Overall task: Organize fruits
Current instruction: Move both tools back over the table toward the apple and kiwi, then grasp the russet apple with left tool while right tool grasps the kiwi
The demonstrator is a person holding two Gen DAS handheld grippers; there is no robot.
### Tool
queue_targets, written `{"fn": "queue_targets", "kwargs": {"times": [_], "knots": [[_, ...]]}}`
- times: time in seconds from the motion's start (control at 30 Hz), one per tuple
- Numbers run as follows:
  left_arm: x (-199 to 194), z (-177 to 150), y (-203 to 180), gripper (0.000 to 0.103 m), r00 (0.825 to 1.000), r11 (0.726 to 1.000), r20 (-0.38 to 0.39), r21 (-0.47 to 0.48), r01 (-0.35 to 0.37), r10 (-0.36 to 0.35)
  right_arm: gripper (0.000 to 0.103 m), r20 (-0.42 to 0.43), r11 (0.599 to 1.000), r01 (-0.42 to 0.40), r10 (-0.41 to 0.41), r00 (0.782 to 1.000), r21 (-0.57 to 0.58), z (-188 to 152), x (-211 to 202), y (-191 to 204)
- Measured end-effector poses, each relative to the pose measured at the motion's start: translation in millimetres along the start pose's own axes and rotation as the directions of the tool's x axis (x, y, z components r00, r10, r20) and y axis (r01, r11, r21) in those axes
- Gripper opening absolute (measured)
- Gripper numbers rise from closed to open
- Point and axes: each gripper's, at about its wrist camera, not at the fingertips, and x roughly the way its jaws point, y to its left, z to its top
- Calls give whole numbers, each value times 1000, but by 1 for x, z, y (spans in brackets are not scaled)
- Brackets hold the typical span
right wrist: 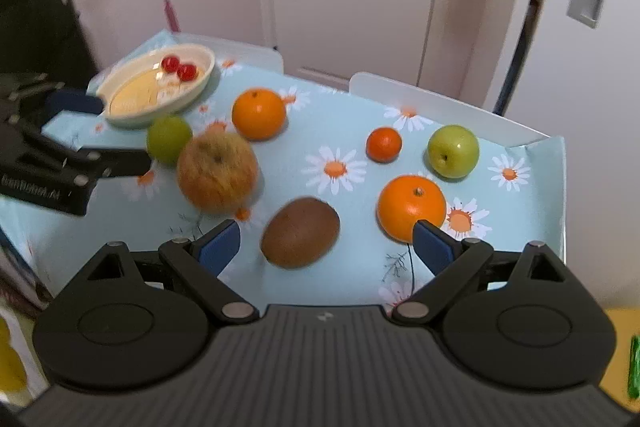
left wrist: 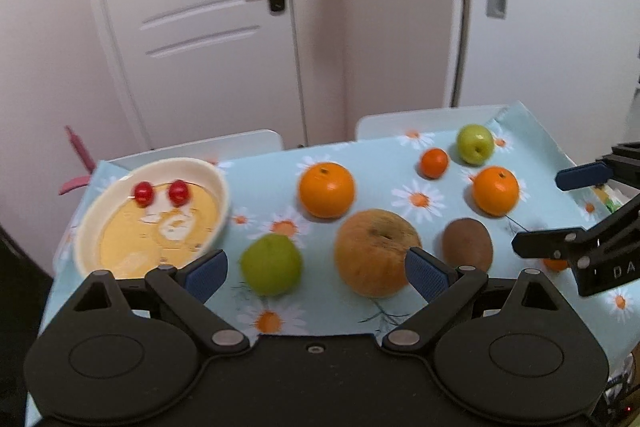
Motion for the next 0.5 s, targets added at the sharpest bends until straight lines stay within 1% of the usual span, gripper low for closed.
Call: {"fn": "queue_targets", "kwargs": {"times": [0.17,0.27,0.4,0.5], "knots": [[25,-1,-19,98,999,998,-10,60,32,-31,103,-15,997,-54,54,998,-63,-12,19,-7],[42,-1,-30,96,999,995,-22,91,43,-41,103,-25,993,-88,86,996,-79,-17,30,-9],[64,-3,-40,89,998,993,-51,112,49,-43,103,-41,989,-117,113,993,-88,-20,44,-9],[75,-4,-45,87,997,992,-63,121,49,-41,103,-53,987,-132,128,990,-91,-22,52,-8]]}}
